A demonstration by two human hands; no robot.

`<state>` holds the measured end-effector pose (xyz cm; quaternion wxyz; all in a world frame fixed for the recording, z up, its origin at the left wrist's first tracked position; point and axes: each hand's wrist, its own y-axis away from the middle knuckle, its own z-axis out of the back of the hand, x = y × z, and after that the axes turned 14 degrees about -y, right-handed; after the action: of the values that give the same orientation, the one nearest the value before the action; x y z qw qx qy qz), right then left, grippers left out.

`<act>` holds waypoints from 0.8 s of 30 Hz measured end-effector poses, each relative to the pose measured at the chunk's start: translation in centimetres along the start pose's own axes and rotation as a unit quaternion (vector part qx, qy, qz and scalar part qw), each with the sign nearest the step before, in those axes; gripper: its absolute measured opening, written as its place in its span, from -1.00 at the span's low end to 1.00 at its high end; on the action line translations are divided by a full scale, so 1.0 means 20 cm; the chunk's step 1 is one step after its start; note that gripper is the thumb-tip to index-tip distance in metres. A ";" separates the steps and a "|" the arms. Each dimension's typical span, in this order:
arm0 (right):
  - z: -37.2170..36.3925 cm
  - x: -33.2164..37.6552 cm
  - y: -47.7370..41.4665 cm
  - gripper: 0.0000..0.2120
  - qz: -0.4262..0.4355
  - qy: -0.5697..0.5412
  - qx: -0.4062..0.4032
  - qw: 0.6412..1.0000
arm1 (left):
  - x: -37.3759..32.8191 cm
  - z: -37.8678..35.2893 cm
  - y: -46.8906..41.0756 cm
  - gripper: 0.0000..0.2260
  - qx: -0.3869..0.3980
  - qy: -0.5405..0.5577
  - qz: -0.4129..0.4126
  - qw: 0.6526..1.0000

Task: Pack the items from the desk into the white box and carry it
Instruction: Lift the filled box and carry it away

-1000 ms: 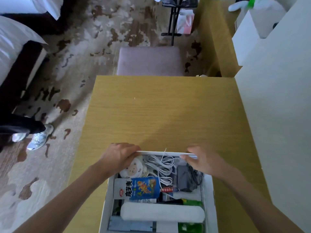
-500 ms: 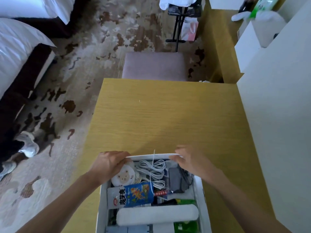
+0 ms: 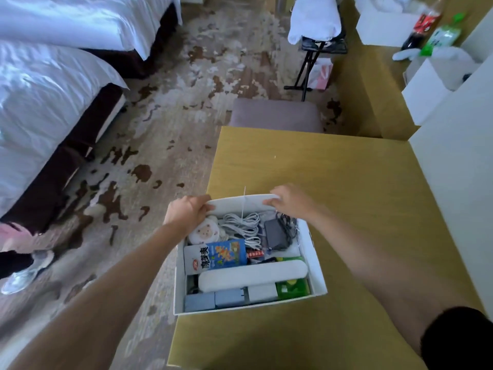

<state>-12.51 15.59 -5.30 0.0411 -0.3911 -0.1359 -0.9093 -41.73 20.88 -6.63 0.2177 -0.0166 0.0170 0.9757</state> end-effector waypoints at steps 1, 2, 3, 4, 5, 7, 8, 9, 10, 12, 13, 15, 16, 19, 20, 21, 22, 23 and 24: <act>-0.01 0.03 -0.03 -0.58 0.001 0.004 -0.008 1.000 | 0.04 0.01 -0.02 -0.91 -0.004 0.006 0.008 1.000; -0.02 0.05 -0.06 -0.57 0.001 0.005 -0.023 1.000 | 0.07 0.01 -0.03 -0.90 -0.005 0.015 0.016 1.000; -0.04 0.07 -0.07 -0.58 0.002 0.001 -0.044 0.999 | 0.10 0.01 -0.05 -0.88 -0.006 0.032 0.027 0.999; -0.05 0.08 -0.06 -0.63 -0.007 -0.013 -0.066 0.998 | 0.11 0.01 -0.06 -0.85 -0.003 0.063 0.046 0.997; -0.07 0.09 -0.05 -0.73 -0.025 -0.027 -0.086 0.996 | 0.12 0.01 -0.06 -0.85 0.001 0.101 0.069 0.992; -0.11 0.09 0.00 -0.62 -0.069 -0.034 -0.120 0.990 | 0.11 0.01 -0.02 -0.85 -0.017 0.138 0.095 0.986; -0.14 0.09 0.05 -0.49 -0.085 -0.050 -0.141 0.985 | 0.11 0.01 0.02 -0.74 -0.033 0.139 0.099 0.985; -0.16 0.09 0.11 -0.39 -0.097 -0.082 -0.169 0.977 | 0.11 -0.01 0.07 -0.59 -0.049 0.150 0.107 0.982; -0.18 0.09 0.16 -0.32 -0.111 -0.118 -0.195 0.967 | 0.11 -0.01 0.13 -0.48 -0.054 0.173 0.129 0.975; -0.20 0.06 0.26 -0.28 -0.154 -0.171 -0.210 0.950 | 0.10 -0.02 0.25 -0.41 -0.025 0.211 0.188 0.959; -0.22 0.04 0.31 -0.28 -0.177 -0.185 -0.207 0.944 | 0.09 -0.03 0.31 -0.43 0.003 0.217 0.217 0.952; -0.24 0.02 0.39 -0.34 -0.204 -0.201 -0.200 0.937 | 0.07 -0.04 0.42 -0.56 0.059 0.199 0.262 0.942; -0.26 0.02 0.42 -0.40 -0.209 -0.210 -0.195 0.935 | 0.06 -0.05 0.46 -0.62 0.076 0.183 0.279 0.940; -0.30 0.03 0.49 -0.77 -0.202 -0.211 -0.160 0.943 | 0.05 -0.06 0.53 -0.69 0.100 0.173 0.333 0.922; -0.32 0.04 0.50 -0.85 -0.197 -0.193 -0.150 0.949 | 0.04 -0.06 0.55 -0.68 0.102 0.175 0.353 0.914; -0.33 0.05 0.51 -0.88 -0.193 -0.171 -0.149 0.955 | 0.02 -0.06 0.55 -0.68 0.100 0.169 0.364 0.911; -0.34 0.06 0.51 -0.91 -0.189 -0.147 -0.153 0.959 | 0.01 -0.05 0.55 -0.68 0.098 0.155 0.366 0.912; -0.34 0.06 0.52 -0.85 -0.181 -0.127 -0.162 0.962 | -0.01 -0.04 0.55 -0.69 0.096 0.140 0.365 0.915; -0.34 0.06 0.52 -0.76 -0.172 -0.111 -0.169 0.964 | -0.02 -0.03 0.56 -0.70 0.091 0.128 0.366 0.917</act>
<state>-16.25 3.66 -6.70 -0.1980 -0.4621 -0.0492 -0.8631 -46.09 10.49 -6.85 -0.1584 -0.1141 0.1378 0.9710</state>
